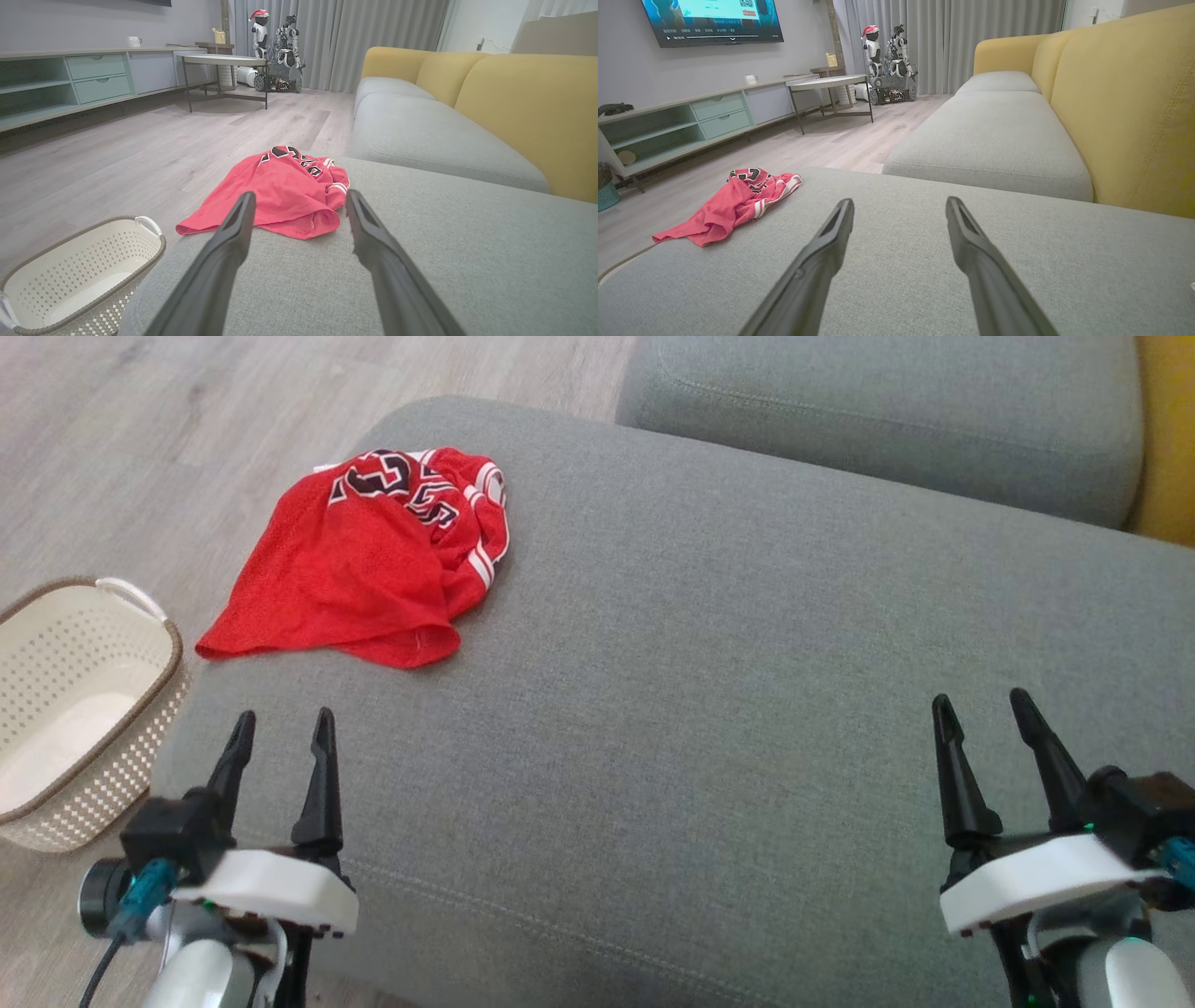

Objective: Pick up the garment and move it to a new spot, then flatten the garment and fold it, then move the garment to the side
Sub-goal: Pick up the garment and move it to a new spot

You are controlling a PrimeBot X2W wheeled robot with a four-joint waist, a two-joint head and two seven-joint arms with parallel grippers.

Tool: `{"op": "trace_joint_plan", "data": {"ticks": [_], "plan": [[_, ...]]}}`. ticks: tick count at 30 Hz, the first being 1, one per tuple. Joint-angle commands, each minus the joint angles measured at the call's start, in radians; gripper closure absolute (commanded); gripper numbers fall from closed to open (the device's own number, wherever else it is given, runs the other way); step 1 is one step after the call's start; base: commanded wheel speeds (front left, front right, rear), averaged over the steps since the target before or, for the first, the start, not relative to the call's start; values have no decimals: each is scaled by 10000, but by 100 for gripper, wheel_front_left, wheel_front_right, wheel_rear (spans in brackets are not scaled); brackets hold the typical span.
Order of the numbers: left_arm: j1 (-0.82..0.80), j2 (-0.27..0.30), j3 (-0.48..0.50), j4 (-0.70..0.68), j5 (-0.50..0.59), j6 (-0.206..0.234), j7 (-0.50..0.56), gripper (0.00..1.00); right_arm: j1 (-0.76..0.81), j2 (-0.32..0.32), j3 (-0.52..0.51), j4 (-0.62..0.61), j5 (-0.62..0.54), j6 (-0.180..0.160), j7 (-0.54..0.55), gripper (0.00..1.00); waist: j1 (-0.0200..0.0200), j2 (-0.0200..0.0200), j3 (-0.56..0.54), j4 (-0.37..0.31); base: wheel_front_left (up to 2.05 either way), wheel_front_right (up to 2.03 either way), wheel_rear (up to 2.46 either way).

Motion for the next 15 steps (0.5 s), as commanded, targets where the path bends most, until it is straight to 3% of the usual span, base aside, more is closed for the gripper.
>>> {"op": "trace_joint_plan", "data": {"ticks": [1,9,15], "plan": [[-716,255,416,-311,4,78,-101,0,-347,-56,200,-428,-98,65,63,0,0,0,80,-39,0,0,0],[-2218,232,626,-385,78,57,-155,0,-854,-56,433,-777,-433,65,408,0,0,0,1015,-448,0,0,0],[-4075,282,909,558,-271,-334,29,0,-1603,-56,715,-1125,-943,65,760,0,0,0,2367,-1094,0,0,0]]}}
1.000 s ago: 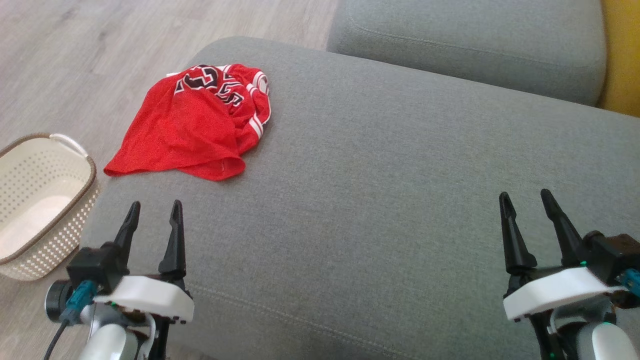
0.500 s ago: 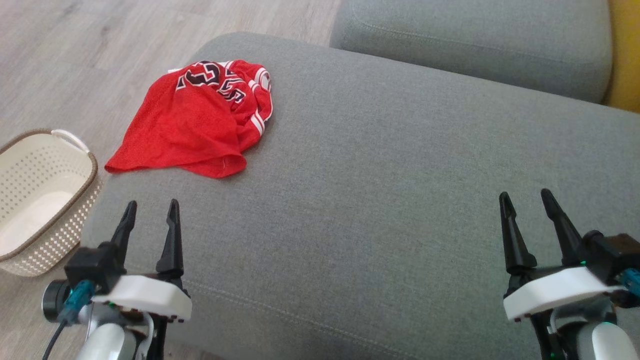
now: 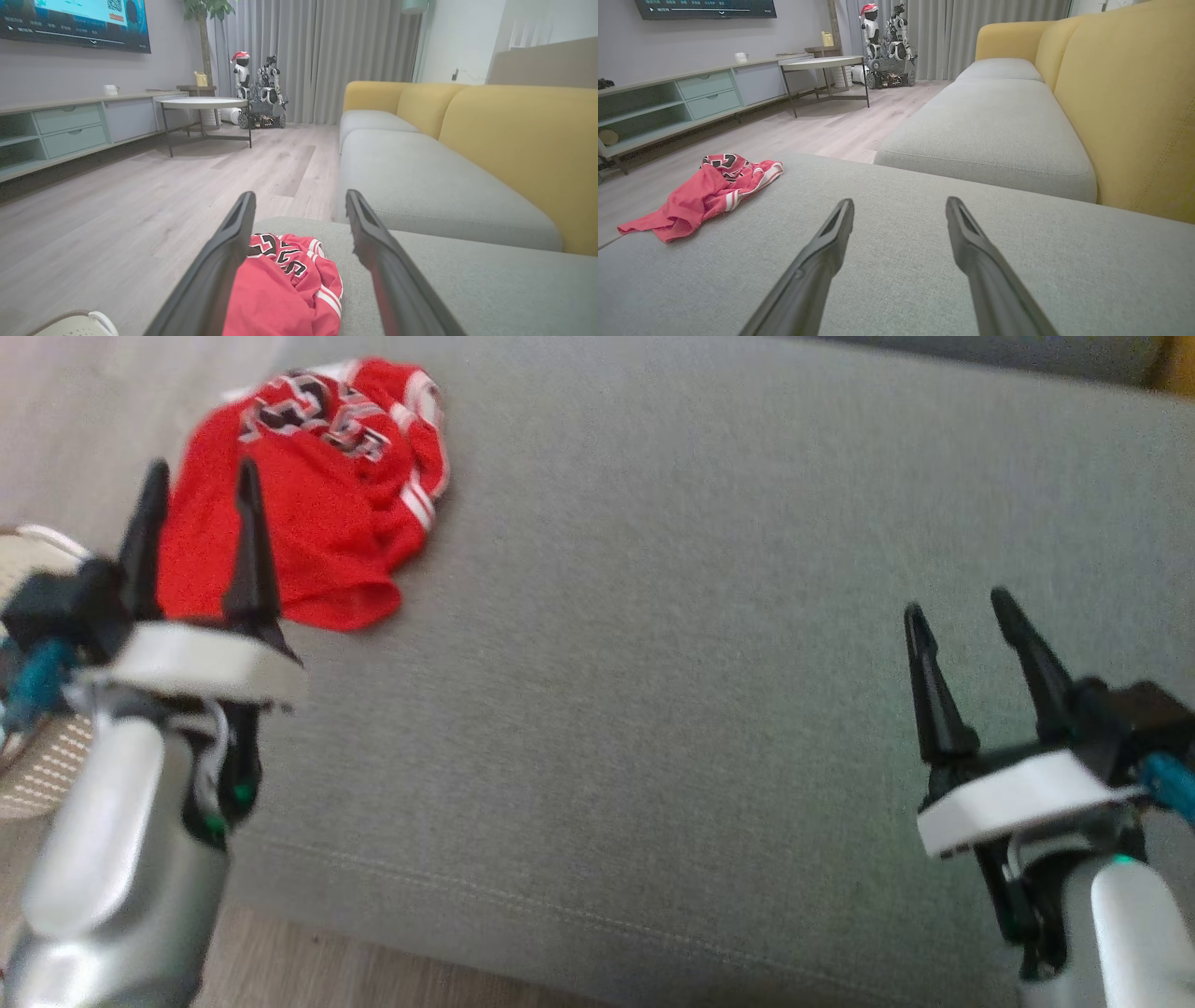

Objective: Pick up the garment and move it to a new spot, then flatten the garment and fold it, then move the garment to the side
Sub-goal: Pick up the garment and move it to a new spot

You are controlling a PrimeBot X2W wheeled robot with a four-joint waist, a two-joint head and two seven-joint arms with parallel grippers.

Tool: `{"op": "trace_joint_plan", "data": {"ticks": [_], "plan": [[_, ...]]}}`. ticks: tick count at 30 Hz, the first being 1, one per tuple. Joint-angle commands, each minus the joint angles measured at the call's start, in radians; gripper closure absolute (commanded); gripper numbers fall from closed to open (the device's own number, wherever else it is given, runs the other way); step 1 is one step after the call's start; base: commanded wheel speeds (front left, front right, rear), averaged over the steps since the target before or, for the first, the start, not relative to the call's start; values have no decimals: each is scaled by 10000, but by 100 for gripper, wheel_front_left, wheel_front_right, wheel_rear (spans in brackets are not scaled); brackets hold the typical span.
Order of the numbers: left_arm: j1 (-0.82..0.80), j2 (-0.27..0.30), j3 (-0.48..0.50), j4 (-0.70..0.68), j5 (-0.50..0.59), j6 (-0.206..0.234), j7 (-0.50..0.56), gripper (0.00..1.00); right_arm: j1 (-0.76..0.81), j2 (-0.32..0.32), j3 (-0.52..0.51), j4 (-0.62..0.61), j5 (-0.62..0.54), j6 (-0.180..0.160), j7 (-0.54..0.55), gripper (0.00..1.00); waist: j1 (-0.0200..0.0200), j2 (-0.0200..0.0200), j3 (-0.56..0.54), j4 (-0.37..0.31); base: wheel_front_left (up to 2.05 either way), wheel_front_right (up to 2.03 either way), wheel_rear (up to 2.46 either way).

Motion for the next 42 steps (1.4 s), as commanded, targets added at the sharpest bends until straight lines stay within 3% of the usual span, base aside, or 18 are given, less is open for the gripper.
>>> {"op": "trace_joint_plan", "data": {"ticks": [1,10,22,23,24,31,34,42], "plan": [[-791,305,498,146,-125,-124,54,0,-557,-53,314,-472,-171,65,90,0,-2,0,913,-580,0,0,0],[-3278,473,920,4365,-859,-1054,193,0,-1388,-53,527,-820,-596,65,319,0,-2,0,2621,-1486,0,0,0],[-5215,787,1296,9496,-1671,-1801,1351,0,-1919,-53,876,-604,-491,65,99,0,-2,0,3295,-2316,0,0,0],[-5296,811,1332,9711,-1739,-1872,1409,16,-1923,-53,865,-580,-463,65,67,0,-2,0,3292,-2344,0,0,0],[-5368,864,1348,9847,-1759,-1933,1322,97,-1921,-53,841,-560,-429,65,31,0,-2,0,3279,-2367,0,0,0],[-5521,1255,1296,9878,-1455,-1927,-152,100,-1807,-53,573,-368,-204,65,-241,0,-2,0,2770,-2294,0,0,0],[-5409,1332,1361,9498,-1338,-1871,-282,100,-1755,-53,503,-303,-121,65,-325,0,-2,0,2496,-2253,0,0,0],[-2791,1295,2576,5277,-462,-1276,-313,100,-1251,-53,422,222,278,65,-672,0,-2,0,878,-2312,0,0,0]]}}
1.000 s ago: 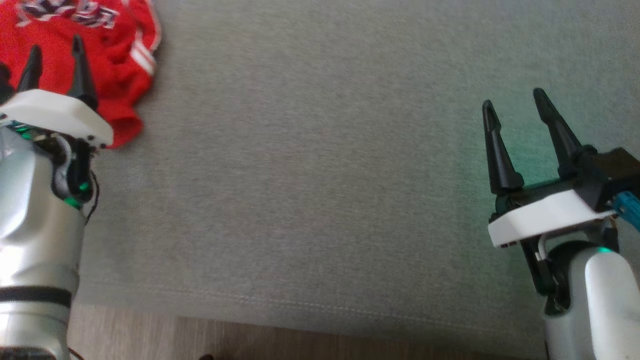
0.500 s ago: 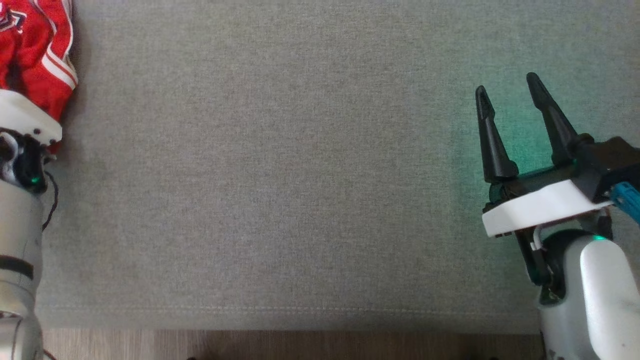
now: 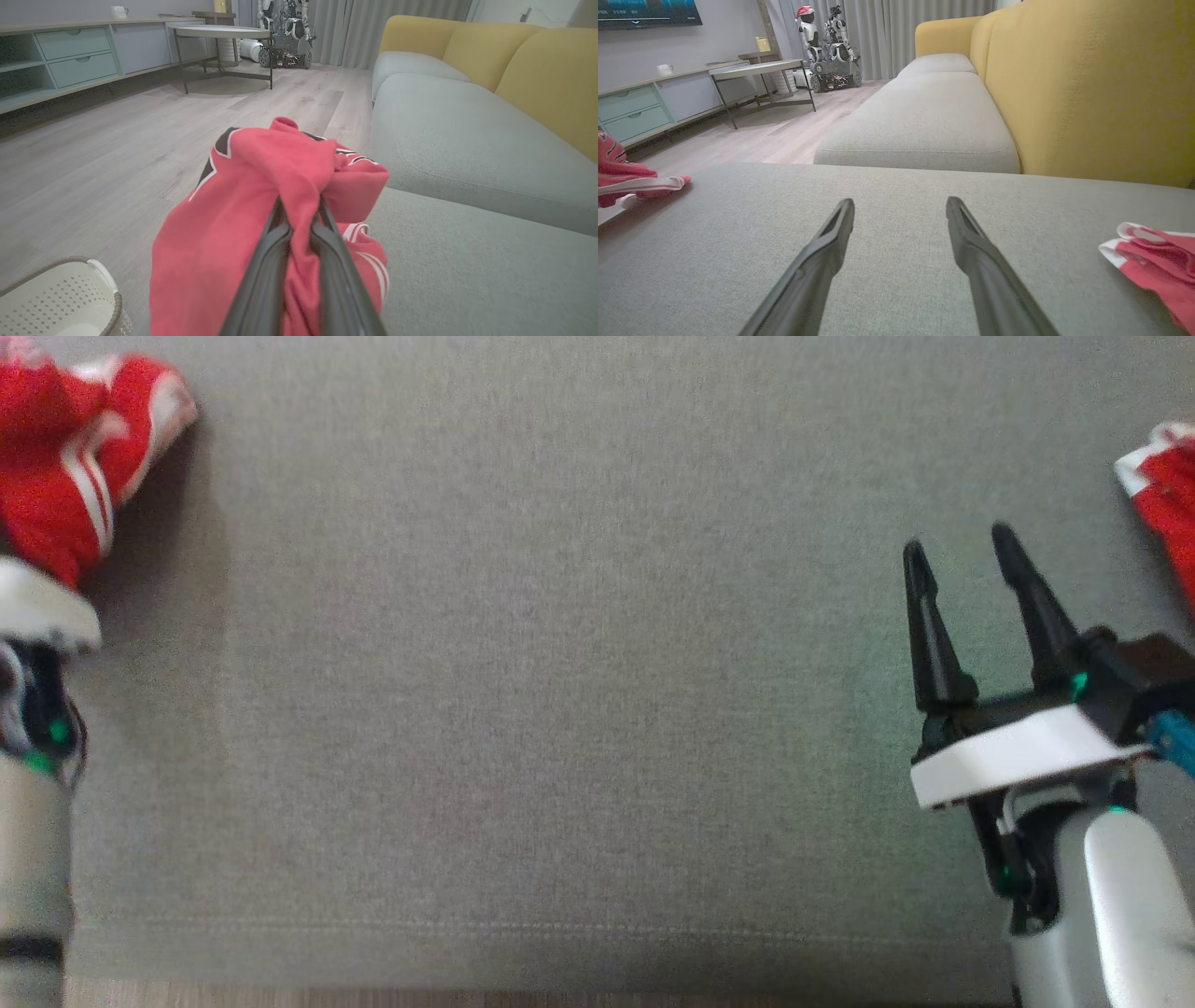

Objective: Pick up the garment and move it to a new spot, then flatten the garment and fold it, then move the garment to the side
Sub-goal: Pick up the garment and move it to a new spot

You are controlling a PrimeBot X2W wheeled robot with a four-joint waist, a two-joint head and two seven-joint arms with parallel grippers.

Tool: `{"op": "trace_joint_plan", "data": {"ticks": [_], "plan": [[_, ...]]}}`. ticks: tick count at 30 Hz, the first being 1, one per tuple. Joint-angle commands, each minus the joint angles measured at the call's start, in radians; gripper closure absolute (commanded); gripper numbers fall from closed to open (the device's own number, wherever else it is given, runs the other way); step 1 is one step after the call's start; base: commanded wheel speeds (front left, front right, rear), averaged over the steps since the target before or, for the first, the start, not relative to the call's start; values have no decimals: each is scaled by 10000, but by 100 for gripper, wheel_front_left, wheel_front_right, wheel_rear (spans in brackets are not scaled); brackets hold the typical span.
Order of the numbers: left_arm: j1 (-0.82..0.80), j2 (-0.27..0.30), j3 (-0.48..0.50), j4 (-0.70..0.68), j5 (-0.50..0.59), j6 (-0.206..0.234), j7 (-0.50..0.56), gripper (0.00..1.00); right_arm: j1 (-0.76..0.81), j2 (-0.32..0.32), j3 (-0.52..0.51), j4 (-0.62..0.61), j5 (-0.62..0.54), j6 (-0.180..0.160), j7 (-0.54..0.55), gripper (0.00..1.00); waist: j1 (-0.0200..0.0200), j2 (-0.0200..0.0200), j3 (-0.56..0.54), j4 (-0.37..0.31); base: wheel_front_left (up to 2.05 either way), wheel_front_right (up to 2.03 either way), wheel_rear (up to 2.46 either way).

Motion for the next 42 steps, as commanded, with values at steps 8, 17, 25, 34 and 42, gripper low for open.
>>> {"op": "trace_joint_plan", "data": {"ticks": [8,17,25,34,42], "plan": [[3170,-207,292,-3644,619,498,-114,100,817,-18,35,17,371,65,-247,0,0,0,-1705,-354,0,0,0],[5109,-943,-1042,-6844,1061,803,802,100,1355,-18,-235,-170,578,65,-152,0,0,0,-2156,-826,0,0,0],[3751,-1827,-2739,-6692,1246,-53,1181,100,1233,-18,-188,-507,825,65,-78,0,0,0,-1478,-1801,0,0,0],[2009,-2542,-4124,-5364,1643,-848,1348,100,978,-18,155,-385,1195,65,-380,0,0,0,-624,-3316,0,0,0],[1298,-2753,-4866,-3521,1476,-1184,1978,26,905,-18,299,34,1819,65,-875,0,0,0,-55,-4125,0,0,0]]}}
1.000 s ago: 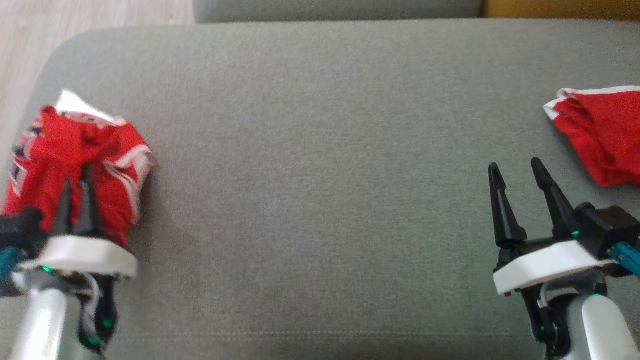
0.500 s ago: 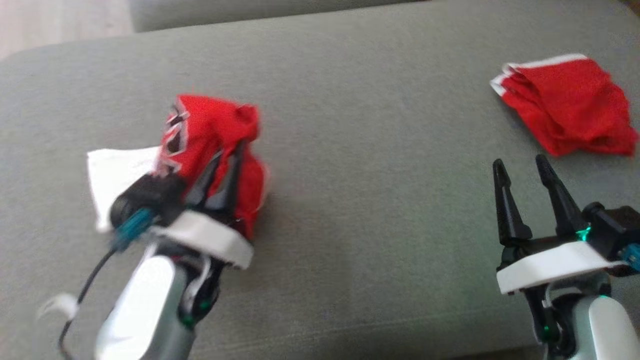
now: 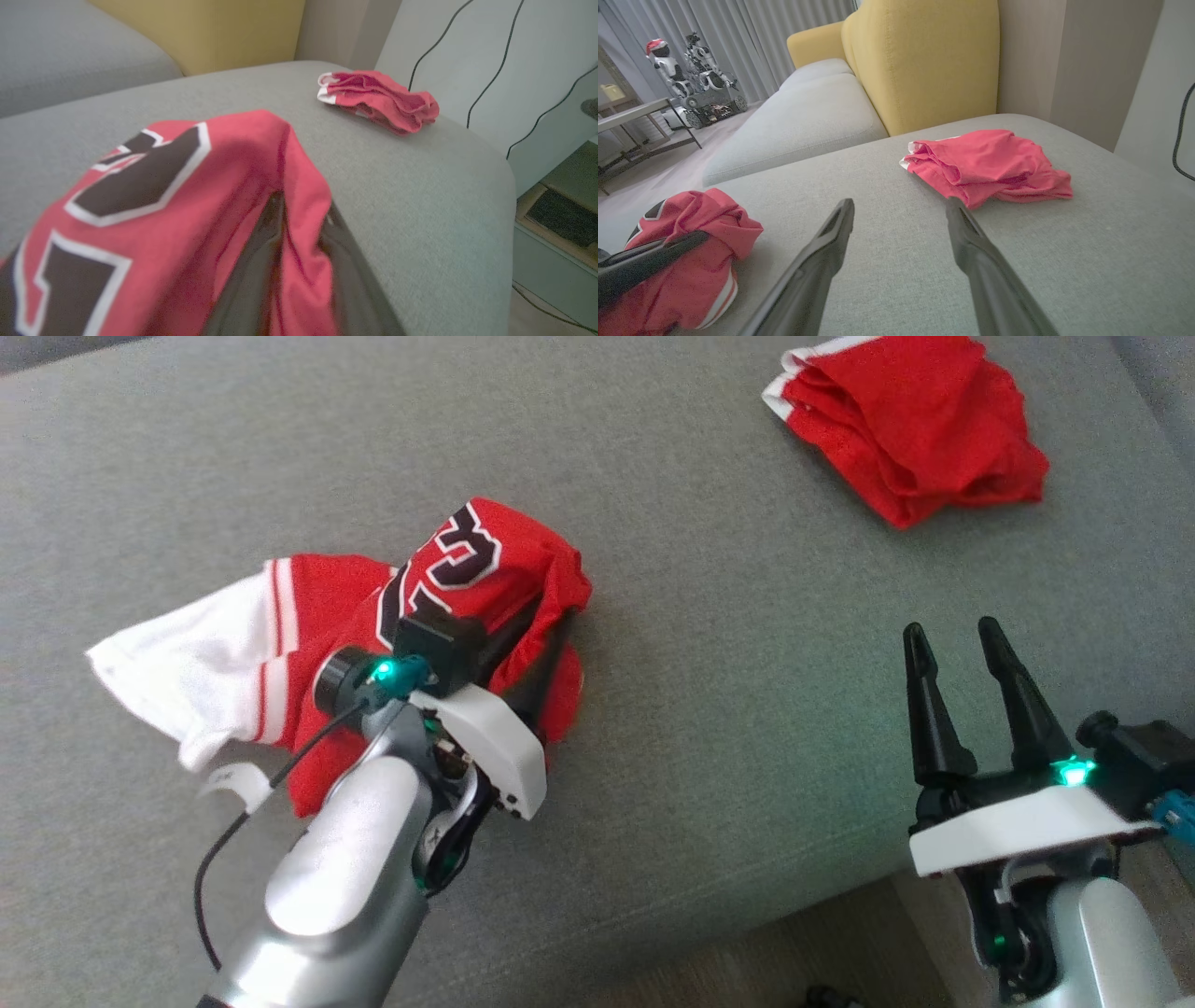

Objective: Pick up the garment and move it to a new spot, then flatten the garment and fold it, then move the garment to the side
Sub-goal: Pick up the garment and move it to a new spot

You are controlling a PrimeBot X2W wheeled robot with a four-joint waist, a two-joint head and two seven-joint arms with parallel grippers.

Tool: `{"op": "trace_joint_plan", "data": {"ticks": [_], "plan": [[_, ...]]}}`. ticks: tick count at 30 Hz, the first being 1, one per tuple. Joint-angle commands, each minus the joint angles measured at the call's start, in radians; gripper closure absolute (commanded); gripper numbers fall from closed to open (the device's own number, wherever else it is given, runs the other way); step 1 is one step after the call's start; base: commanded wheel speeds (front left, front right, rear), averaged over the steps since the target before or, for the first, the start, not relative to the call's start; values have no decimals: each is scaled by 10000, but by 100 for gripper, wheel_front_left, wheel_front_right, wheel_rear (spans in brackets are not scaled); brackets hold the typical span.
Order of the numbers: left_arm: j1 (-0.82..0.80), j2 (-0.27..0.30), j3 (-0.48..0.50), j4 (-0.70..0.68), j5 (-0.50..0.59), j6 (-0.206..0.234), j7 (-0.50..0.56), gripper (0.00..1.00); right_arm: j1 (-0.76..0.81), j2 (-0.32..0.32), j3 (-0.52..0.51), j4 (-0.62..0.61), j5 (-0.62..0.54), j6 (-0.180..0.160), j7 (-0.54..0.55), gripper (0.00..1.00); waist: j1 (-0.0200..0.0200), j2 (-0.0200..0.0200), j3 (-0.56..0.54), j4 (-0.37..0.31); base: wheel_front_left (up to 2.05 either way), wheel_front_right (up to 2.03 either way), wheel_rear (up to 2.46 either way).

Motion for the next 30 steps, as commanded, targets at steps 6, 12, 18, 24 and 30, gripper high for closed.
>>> {"op": "trace_joint_plan", "data": {"ticks": [6,12,18,24,30], "plan": [[-316,71,63,9,27,-9,-430,0,-388,-49,121,-73,-23,65,-252,0,0,0,67,128,0,0,0],[330,304,583,-745,-41,662,-1350,0,-411,-49,-18,-107,-362,65,-76,0,0,0,-416,1009,0,0,0],[1127,865,1743,-1741,-357,1539,-1777,0,-393,-49,-134,-223,-614,65,138,0,0,0,-853,1976,0,0,0],[1866,1529,2737,-2192,-656,2044,-1892,0,-375,-49,-117,-283,-783,65,315,0,0,0,-1152,2756,0,0,0],[2708,2070,3291,-2593,-752,2299,-1953,0,-253,-49,-115,-287,-955,65,491,0,0,0,-1465,3184,0,0,0]]}}
